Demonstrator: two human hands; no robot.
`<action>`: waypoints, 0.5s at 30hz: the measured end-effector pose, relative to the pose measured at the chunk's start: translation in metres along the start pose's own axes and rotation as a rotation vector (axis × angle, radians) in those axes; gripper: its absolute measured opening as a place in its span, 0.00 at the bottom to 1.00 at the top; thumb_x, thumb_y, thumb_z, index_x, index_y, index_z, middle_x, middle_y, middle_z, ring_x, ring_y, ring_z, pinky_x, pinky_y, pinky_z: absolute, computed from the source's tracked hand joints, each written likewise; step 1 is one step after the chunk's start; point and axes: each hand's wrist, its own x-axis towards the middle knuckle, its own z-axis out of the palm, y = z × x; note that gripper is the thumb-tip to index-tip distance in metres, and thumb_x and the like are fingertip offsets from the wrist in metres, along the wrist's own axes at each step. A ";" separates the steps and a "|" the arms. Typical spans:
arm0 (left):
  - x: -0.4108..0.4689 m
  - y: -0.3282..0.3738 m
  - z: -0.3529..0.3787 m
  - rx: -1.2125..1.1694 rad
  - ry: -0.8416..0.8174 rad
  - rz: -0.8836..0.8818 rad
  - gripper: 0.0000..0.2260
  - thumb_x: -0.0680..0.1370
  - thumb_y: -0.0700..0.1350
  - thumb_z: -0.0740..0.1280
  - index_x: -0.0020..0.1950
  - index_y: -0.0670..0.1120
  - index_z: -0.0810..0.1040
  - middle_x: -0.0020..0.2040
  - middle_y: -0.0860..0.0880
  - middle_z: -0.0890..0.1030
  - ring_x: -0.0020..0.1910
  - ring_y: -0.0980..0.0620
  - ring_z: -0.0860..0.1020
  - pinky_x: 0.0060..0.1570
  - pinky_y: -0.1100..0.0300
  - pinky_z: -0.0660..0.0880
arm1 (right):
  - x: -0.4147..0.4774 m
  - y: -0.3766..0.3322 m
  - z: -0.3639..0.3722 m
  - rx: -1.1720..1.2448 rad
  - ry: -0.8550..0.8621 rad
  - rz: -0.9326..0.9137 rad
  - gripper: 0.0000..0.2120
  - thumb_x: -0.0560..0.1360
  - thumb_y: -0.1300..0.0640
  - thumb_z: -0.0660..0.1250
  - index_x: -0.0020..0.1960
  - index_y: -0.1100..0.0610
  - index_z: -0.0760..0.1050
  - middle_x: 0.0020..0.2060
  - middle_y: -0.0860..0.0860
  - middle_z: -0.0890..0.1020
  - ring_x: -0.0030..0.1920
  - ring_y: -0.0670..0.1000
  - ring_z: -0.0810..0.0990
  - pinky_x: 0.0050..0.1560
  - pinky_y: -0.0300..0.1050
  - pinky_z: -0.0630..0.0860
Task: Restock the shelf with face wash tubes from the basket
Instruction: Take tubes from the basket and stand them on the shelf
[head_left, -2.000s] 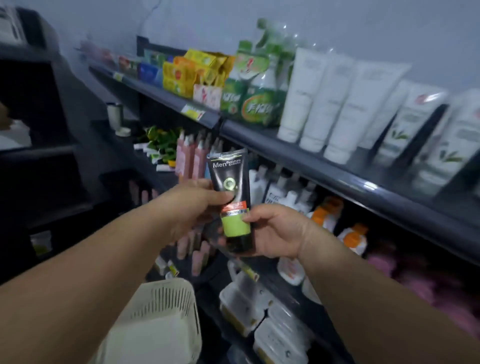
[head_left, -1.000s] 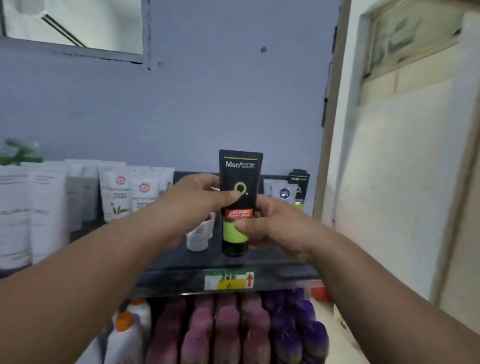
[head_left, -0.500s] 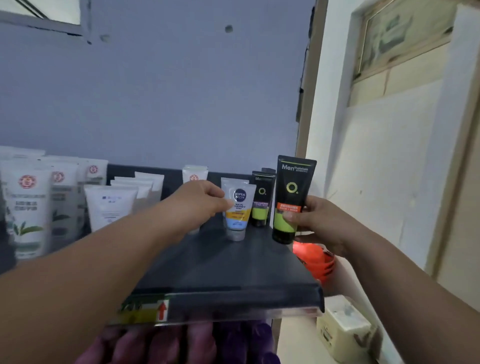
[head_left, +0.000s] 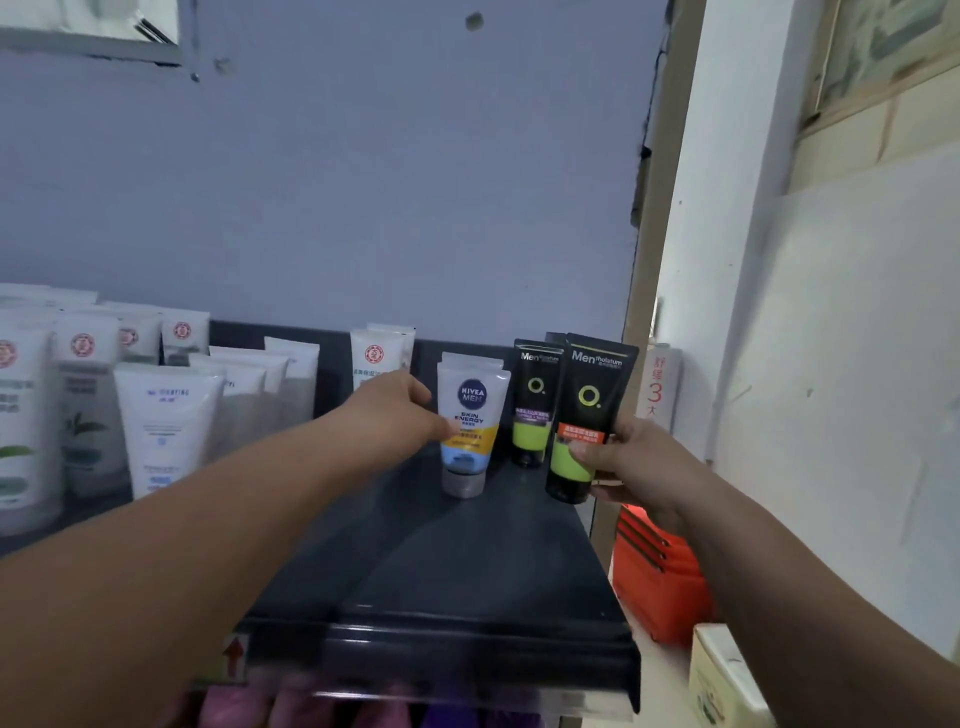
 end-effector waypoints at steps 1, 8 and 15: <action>0.003 0.000 0.002 0.007 0.013 -0.019 0.20 0.71 0.45 0.75 0.60 0.45 0.73 0.53 0.47 0.77 0.53 0.48 0.77 0.51 0.56 0.74 | 0.002 0.001 0.001 0.006 -0.002 0.004 0.12 0.74 0.60 0.72 0.57 0.54 0.77 0.47 0.51 0.85 0.47 0.51 0.83 0.40 0.43 0.76; 0.021 0.006 0.013 -0.016 0.034 -0.088 0.31 0.73 0.42 0.73 0.72 0.44 0.64 0.61 0.43 0.75 0.58 0.43 0.76 0.55 0.53 0.74 | 0.015 0.005 0.016 0.004 -0.019 0.008 0.13 0.74 0.60 0.72 0.57 0.53 0.77 0.50 0.52 0.84 0.51 0.53 0.82 0.42 0.43 0.77; 0.041 0.011 0.022 -0.066 0.045 -0.026 0.09 0.75 0.37 0.67 0.50 0.49 0.72 0.46 0.48 0.79 0.41 0.52 0.74 0.38 0.59 0.72 | 0.021 0.006 0.024 -0.010 -0.070 -0.006 0.12 0.75 0.62 0.70 0.57 0.54 0.76 0.47 0.51 0.83 0.49 0.51 0.82 0.46 0.43 0.79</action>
